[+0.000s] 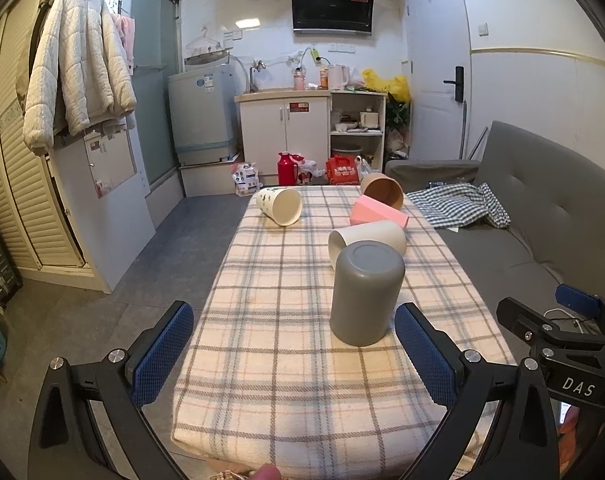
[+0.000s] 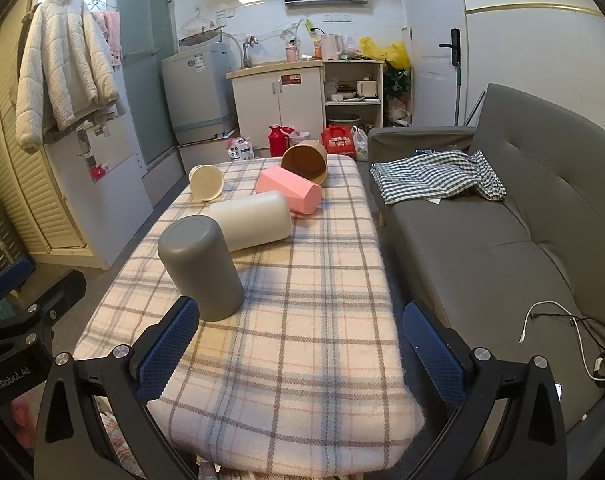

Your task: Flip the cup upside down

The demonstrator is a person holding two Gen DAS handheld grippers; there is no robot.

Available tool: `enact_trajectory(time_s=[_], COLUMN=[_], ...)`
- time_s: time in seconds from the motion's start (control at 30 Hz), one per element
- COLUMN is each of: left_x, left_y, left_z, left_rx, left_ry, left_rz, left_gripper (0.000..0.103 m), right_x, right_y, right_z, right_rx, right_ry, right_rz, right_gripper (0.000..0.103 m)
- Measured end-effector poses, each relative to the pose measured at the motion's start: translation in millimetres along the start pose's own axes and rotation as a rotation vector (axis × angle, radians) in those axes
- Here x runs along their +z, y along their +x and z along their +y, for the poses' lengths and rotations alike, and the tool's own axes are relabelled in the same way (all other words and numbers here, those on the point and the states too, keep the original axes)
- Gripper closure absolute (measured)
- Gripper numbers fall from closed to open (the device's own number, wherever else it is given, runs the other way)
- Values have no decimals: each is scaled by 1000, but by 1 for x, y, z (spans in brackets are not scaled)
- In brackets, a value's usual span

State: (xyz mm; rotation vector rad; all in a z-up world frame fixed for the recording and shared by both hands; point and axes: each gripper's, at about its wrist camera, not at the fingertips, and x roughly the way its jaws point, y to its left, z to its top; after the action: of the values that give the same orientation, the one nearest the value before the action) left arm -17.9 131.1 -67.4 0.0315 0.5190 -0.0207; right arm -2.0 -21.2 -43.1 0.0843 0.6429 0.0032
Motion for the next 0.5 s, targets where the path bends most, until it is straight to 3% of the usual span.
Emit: enact_trajectory(time_s=[0.5], left_x=[-1], left_y=[-2], left_z=[4], left_rx=[8], left_ry=[-9], left_rz=[4], left_gripper=[0], right_x=[0], right_y=[-1], right_z=[-1], right_rx=[0], right_ry=[3], right_rz=[1], right_gripper=[0])
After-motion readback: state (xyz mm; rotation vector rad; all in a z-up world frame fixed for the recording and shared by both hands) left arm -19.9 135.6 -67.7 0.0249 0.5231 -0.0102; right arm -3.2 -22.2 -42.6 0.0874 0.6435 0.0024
